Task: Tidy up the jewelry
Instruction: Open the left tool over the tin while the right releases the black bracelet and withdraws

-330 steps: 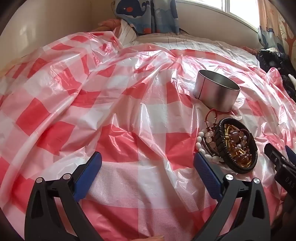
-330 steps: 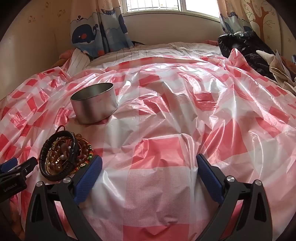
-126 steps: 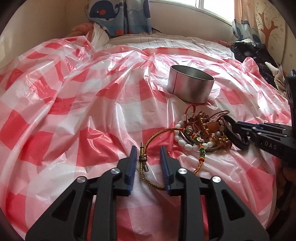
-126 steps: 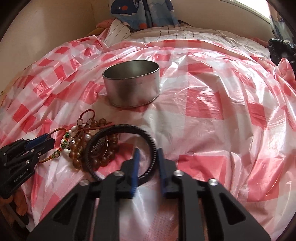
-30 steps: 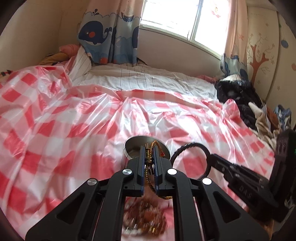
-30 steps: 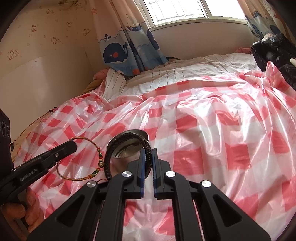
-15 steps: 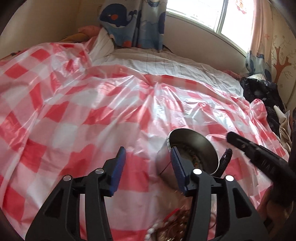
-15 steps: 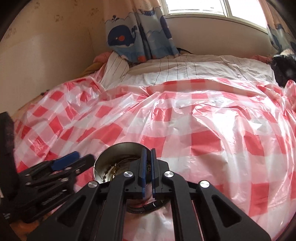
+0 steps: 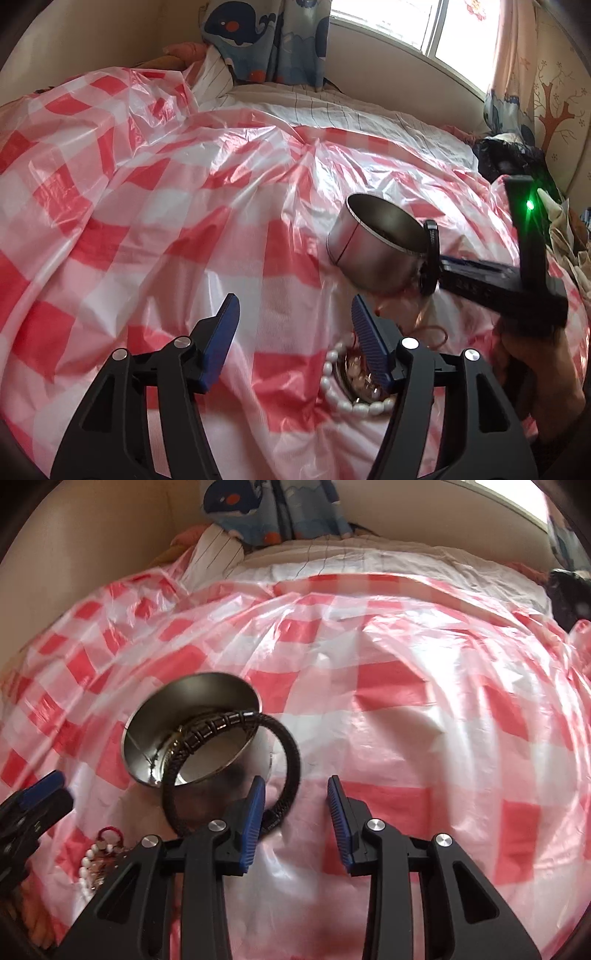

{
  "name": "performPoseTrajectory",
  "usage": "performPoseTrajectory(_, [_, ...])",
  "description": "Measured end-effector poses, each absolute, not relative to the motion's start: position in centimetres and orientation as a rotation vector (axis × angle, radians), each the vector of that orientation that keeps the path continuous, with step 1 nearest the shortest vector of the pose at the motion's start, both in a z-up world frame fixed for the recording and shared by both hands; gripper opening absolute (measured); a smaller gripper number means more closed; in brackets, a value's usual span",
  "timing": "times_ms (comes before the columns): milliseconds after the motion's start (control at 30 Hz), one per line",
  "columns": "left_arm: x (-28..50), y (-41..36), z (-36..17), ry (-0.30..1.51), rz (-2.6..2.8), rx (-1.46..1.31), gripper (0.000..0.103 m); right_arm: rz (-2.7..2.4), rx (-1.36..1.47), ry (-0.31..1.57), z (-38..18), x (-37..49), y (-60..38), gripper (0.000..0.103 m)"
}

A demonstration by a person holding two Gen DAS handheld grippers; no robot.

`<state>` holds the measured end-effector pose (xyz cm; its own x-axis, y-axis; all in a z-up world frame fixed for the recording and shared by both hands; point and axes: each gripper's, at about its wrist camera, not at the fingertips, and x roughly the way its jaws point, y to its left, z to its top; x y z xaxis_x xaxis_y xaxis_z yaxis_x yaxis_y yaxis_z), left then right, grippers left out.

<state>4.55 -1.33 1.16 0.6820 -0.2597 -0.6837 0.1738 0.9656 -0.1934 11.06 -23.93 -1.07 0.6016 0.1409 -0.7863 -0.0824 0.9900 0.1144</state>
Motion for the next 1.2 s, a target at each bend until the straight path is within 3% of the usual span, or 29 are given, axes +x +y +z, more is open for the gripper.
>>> performPoseTrajectory(33, [4.4, -1.3, 0.9, 0.791, -0.247, -0.112, 0.060, 0.128, 0.053, 0.920, -1.4, 11.4, -23.8, 0.025])
performPoseTrajectory(67, [4.5, -1.3, 0.8, 0.795, -0.246, -0.112, 0.060, 0.138, 0.045, 0.919, -1.6, 11.7, -23.5, 0.013])
performPoseTrajectory(300, [4.5, -1.4, 0.1, 0.806, -0.247, -0.107, 0.061, 0.101, 0.107, 0.788, 2.4, 9.2, -25.6, 0.008])
performPoseTrajectory(533, [4.7, -1.4, -0.1, 0.816, -0.249, -0.110, 0.064, 0.160, -0.068, 0.806, 5.4, 12.4, -21.3, 0.008])
performPoseTrajectory(767, [4.8, -1.2, -0.2, 0.818, -0.251, -0.121, 0.066, 0.179, -0.237, 0.958, 2.4, 15.7, -17.5, 0.008])
performPoseTrajectory(900, [4.9, -1.2, -0.3, 0.818, -0.247, -0.119, 0.068, 0.217, -0.187, 0.975, 2.8, 15.0, -18.2, 0.009])
performPoseTrajectory(967, [4.9, -1.2, -0.3, 0.818, -0.243, -0.117, 0.069, 0.269, -0.177, 1.007, 3.0, 14.3, -18.5, 0.012])
performPoseTrajectory(1067, [4.9, -1.4, -0.4, 0.821, -0.238, -0.108, 0.071, 0.289, -0.104, 0.974, 4.0, 13.4, -19.7, 0.026])
performPoseTrajectory(1200, [4.9, -1.4, -0.4, 0.824, -0.239, -0.112, 0.073, 0.288, -0.073, 0.968, 3.9, 14.6, -19.7, 0.027])
